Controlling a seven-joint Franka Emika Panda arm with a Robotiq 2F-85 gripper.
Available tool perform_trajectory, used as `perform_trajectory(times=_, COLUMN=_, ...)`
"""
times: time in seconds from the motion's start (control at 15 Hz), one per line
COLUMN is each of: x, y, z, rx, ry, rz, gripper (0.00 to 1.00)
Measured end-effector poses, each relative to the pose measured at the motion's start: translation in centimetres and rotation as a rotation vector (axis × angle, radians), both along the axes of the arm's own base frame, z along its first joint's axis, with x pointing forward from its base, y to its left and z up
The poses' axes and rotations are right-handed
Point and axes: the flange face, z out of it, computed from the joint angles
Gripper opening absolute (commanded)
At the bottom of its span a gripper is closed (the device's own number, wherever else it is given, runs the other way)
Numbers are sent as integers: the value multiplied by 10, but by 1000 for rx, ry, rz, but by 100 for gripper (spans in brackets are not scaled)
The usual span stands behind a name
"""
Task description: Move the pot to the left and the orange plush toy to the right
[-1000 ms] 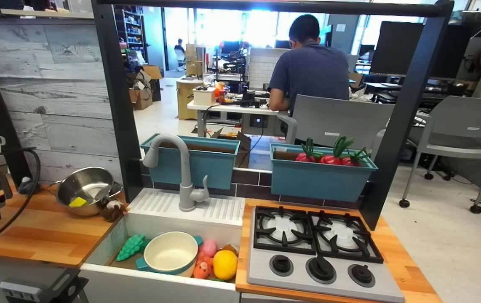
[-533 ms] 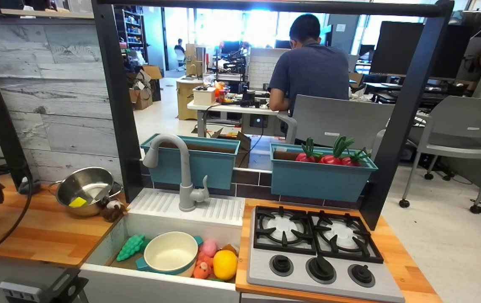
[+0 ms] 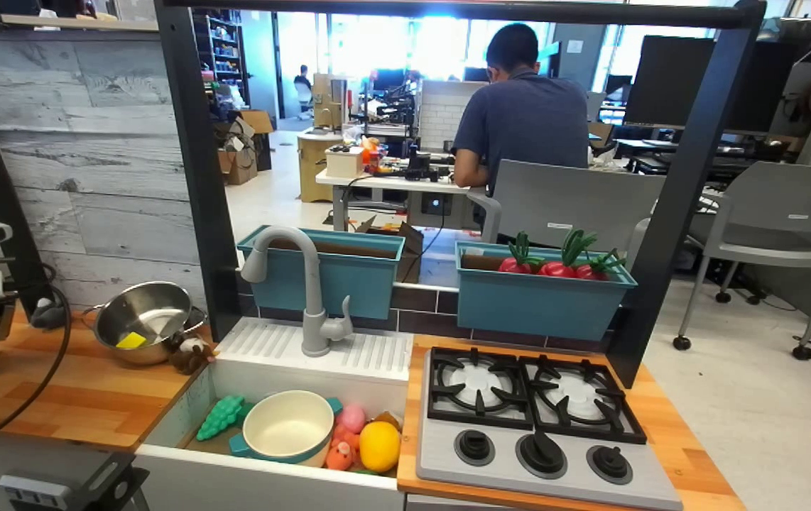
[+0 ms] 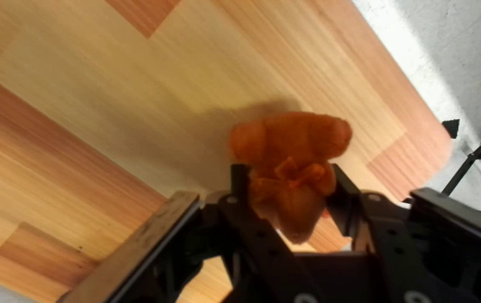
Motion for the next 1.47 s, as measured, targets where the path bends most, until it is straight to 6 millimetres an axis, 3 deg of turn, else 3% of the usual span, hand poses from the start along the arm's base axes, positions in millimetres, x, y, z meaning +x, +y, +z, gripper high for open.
perform_trajectory(times=0.2, x=6, y=-9, z=1, rx=-6, ry=-11, rz=-29, gripper=2)
perform_trajectory(times=0.53, x=14, y=-32, z=11, rx=0, ry=-66, rz=-96, gripper=4)
perform_trajectory(times=0.87, x=19, y=-95, z=33, rx=-87, ry=-94, rz=-219, gripper=4)
perform_trajectory(times=1.13, x=25, y=-149, z=68, rx=-146, ry=-126, rz=-354, gripper=4)
perform_trajectory(times=1.47, x=23, y=-178, z=104, rx=-188, ry=-182, rz=-543, gripper=4)
